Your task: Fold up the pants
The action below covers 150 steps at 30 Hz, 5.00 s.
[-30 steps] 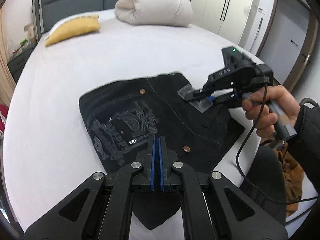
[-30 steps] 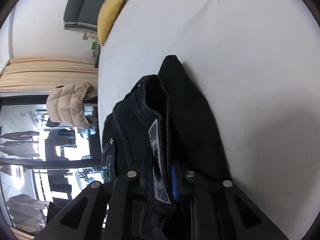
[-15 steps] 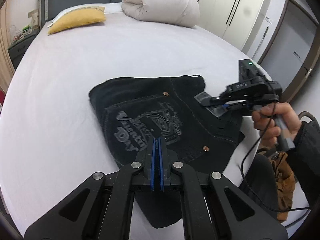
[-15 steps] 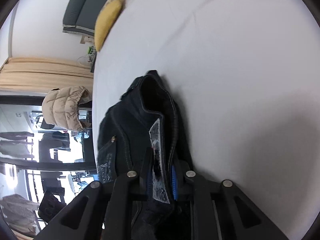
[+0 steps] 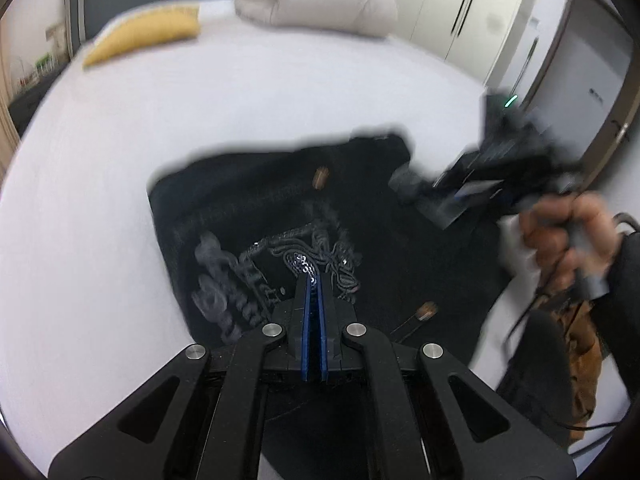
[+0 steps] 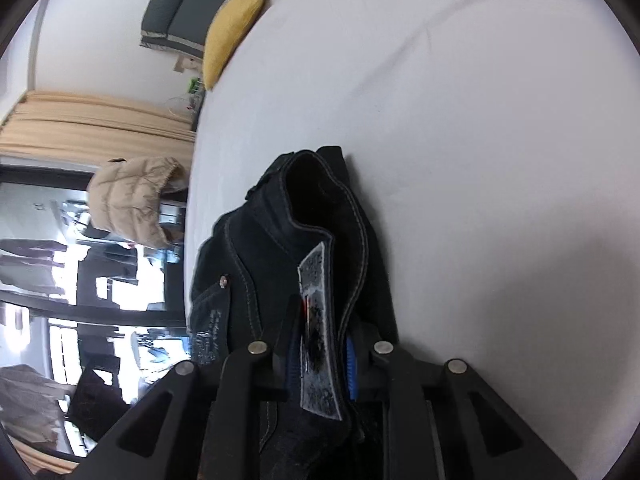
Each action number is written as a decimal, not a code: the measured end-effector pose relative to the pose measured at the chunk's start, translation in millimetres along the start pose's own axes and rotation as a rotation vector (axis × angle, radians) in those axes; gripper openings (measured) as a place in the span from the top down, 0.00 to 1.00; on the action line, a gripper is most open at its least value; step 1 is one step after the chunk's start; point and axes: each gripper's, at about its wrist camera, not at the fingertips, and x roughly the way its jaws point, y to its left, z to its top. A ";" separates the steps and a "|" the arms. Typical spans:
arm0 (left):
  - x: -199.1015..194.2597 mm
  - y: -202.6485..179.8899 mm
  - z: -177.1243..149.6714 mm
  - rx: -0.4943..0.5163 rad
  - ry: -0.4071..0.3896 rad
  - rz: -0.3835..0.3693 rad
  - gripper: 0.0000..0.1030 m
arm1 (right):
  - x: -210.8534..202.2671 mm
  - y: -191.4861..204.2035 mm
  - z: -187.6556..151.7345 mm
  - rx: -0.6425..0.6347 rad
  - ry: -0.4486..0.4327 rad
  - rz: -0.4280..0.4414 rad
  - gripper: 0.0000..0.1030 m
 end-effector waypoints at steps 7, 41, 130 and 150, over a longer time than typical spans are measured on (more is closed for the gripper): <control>13.6 1.2 -2.7 -0.012 0.042 0.009 0.98 | -54.6 33.5 -33.1 -0.037 -0.141 0.094 0.72; 56.5 99.7 28.2 -0.443 0.114 -0.517 0.98 | -17.3 -26.3 -62.7 0.149 -0.049 0.228 1.00; -238.4 -45.0 -95.1 -0.173 -0.717 0.638 0.00 | -30.2 309.2 -88.2 -0.710 -0.812 -0.249 0.00; -390.2 -140.8 -161.9 -0.221 -0.583 0.587 0.00 | -95.3 359.2 -191.7 -0.707 -0.837 -0.410 0.00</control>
